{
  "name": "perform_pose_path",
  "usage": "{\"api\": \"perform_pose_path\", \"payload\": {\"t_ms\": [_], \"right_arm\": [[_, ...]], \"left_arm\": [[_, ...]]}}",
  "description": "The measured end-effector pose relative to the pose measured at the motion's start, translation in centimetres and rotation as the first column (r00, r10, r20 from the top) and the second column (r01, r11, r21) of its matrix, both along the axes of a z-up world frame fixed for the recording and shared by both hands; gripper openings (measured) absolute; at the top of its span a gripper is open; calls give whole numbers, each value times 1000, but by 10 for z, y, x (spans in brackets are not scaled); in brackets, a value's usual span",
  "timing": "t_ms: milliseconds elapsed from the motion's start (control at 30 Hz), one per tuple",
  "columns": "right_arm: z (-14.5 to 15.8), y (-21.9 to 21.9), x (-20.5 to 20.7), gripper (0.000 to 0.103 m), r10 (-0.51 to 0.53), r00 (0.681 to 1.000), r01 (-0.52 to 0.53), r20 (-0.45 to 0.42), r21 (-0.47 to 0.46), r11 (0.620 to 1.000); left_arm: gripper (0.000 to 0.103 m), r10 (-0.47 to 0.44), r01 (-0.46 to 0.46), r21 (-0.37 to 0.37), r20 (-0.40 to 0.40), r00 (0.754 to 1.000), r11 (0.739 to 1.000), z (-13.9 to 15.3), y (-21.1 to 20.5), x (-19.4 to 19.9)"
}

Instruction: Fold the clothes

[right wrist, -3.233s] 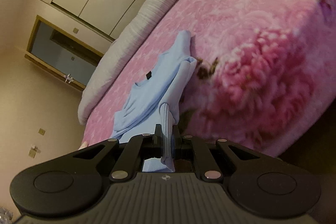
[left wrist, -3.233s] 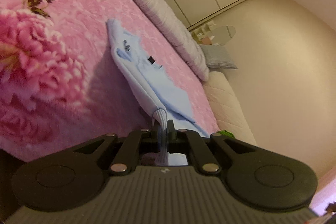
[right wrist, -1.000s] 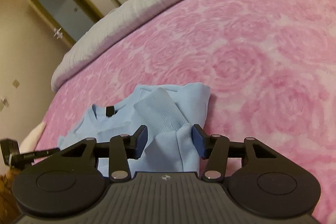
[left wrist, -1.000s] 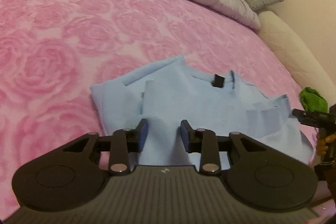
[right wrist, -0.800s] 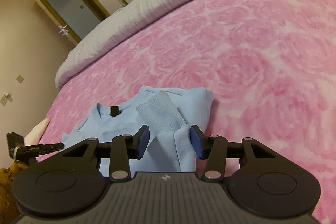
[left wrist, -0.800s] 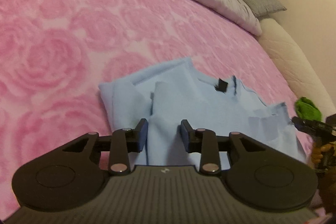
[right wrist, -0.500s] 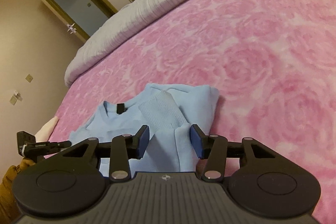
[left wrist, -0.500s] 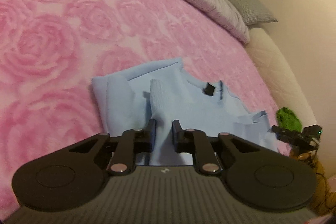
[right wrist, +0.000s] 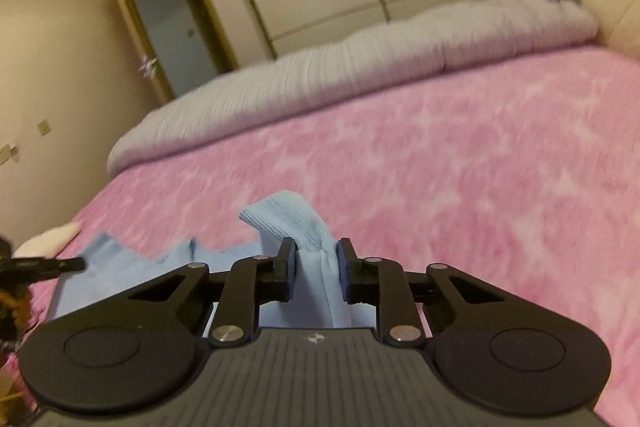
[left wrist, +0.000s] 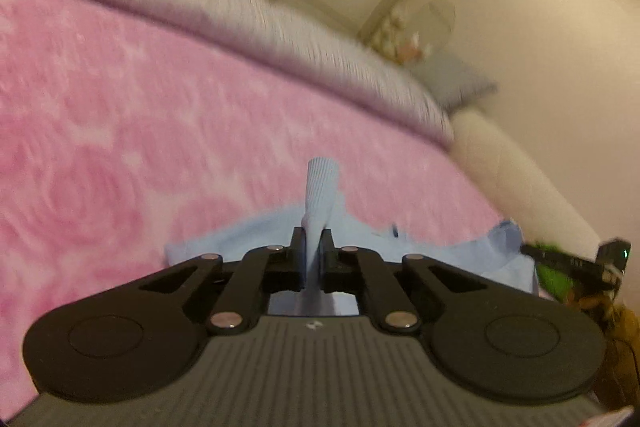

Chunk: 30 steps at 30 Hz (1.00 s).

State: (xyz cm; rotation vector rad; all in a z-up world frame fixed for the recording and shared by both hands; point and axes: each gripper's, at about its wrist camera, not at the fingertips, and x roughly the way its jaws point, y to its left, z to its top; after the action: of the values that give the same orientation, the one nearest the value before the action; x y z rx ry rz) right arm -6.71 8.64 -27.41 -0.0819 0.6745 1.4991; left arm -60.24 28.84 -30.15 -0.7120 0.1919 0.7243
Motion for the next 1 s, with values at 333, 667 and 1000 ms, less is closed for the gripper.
{"api": "perform_pose_path", "payload": {"t_ms": [333,667,1000], "right_arm": [[-29,87,-5,19,-63,995,71,71,-119,990],[-82,121,5,20,-126,990,140,66,-316,938],[-20,41,-8,54,-291,952,305,98,-199,931]], "left_arm": [[3,64,-66,-22,-83,994,998,-28,42,23],[5,65,-85,-82,-226,972,993,-62,68,48],[19,187,-202,-53,-212,959,978,-7,23,-6]]}}
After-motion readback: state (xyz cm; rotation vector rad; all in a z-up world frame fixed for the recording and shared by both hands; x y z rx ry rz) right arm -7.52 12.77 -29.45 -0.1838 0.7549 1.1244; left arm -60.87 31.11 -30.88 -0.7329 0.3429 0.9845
